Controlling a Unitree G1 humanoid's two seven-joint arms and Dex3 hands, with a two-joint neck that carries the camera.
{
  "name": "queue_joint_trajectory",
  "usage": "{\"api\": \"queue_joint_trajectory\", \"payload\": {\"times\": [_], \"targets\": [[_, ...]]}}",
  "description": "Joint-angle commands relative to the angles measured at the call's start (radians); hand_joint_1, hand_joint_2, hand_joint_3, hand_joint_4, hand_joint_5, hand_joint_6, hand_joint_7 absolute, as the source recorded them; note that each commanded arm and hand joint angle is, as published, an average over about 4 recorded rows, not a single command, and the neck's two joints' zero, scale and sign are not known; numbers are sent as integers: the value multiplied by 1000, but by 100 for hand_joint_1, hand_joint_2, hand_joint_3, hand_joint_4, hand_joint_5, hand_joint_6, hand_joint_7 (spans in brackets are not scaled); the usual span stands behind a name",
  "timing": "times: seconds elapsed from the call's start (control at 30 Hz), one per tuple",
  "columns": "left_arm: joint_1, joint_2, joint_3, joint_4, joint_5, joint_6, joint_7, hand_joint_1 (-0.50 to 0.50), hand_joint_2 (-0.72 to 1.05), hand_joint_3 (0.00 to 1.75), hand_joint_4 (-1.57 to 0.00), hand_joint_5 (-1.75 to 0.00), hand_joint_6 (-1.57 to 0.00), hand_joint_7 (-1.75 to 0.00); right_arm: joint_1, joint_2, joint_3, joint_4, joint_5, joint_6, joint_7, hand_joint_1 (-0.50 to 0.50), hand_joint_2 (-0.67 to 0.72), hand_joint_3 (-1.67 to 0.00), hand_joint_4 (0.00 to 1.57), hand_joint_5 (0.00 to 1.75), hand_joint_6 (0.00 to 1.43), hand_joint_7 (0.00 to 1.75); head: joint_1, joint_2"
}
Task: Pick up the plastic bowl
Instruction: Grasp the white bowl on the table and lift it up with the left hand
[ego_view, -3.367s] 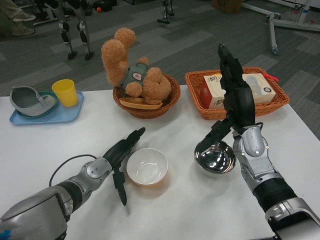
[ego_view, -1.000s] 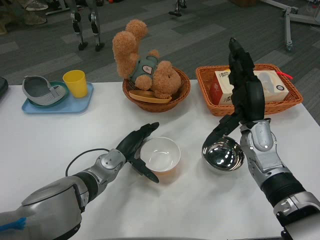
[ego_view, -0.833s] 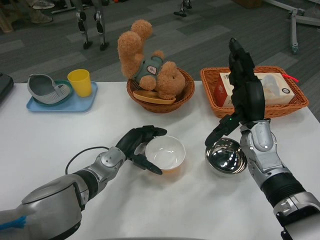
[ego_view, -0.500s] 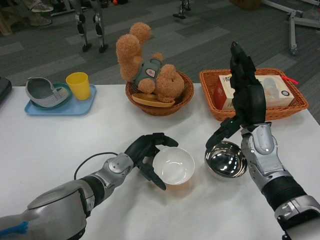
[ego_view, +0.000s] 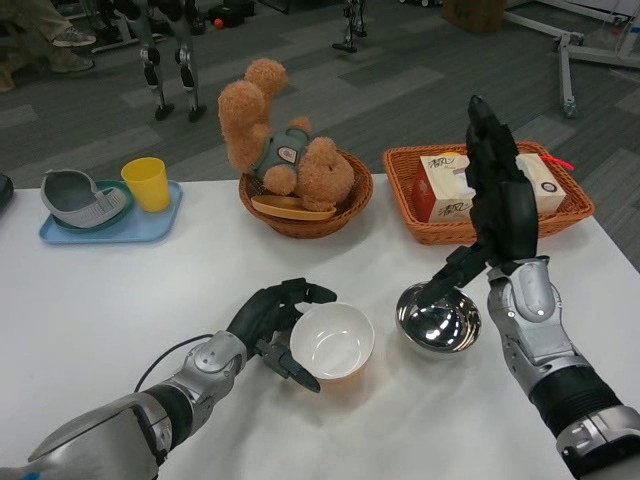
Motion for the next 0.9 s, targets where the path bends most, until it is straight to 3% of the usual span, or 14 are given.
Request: {"api": "queue_joint_trajectory", "payload": {"times": [0.03, 0.2, 0.33, 0.47, 0.6, 0.7, 0.9], "targets": [[41, 56, 71, -97, 7, -12, -37, -29, 69, 0, -143, -175, -130, -168, 15, -6, -1, -16, 4, -12, 0, -46, 72, 0, 0, 0, 0, 7, 5, 13], [97, 129, 196, -271, 67, -10, -38, -15, 76, 0, -136, -175, -103, -168, 27, -3, -2, -23, 4, -12, 0, -46, 72, 0, 0, 0, 0, 7, 8, 34], [173, 156, 401, -457, 198, 40, -38, -10, 80, 0, -134, -175, -94, -168, 38, 1, -5, -26, 3, -12, 0, -46, 72, 0, 0, 0, 0, 7, 16, 71], [244, 157, 595, -654, 331, 172, -39, -8, 87, 0, -131, -175, -91, -168, 41, 7, -8, -26, 4, -13, 0, -47, 72, 0, 0, 0, 0, 7, 23, 105], [298, 157, 769, -898, 450, 384, -70, -8, 87, 0, -131, -175, -89, -168, 41, 12, -9, -16, 4, -13, 0, -46, 72, 0, 0, 0, 0, 7, 26, 130], [316, 158, 851, -1030, 503, 516, -106, -8, 87, 0, -132, -175, -89, -168, 41, 13, -8, -8, 5, -14, 1, -46, 72, 0, 0, 0, 0, 7, 26, 149], [322, 158, 936, -1164, 544, 677, -170, -8, 87, 0, -135, -175, -86, -168, 39, 12, -5, 3, 4, -14, 1, -46, 72, 0, 0, 0, 0, 7, 20, 196]]}}
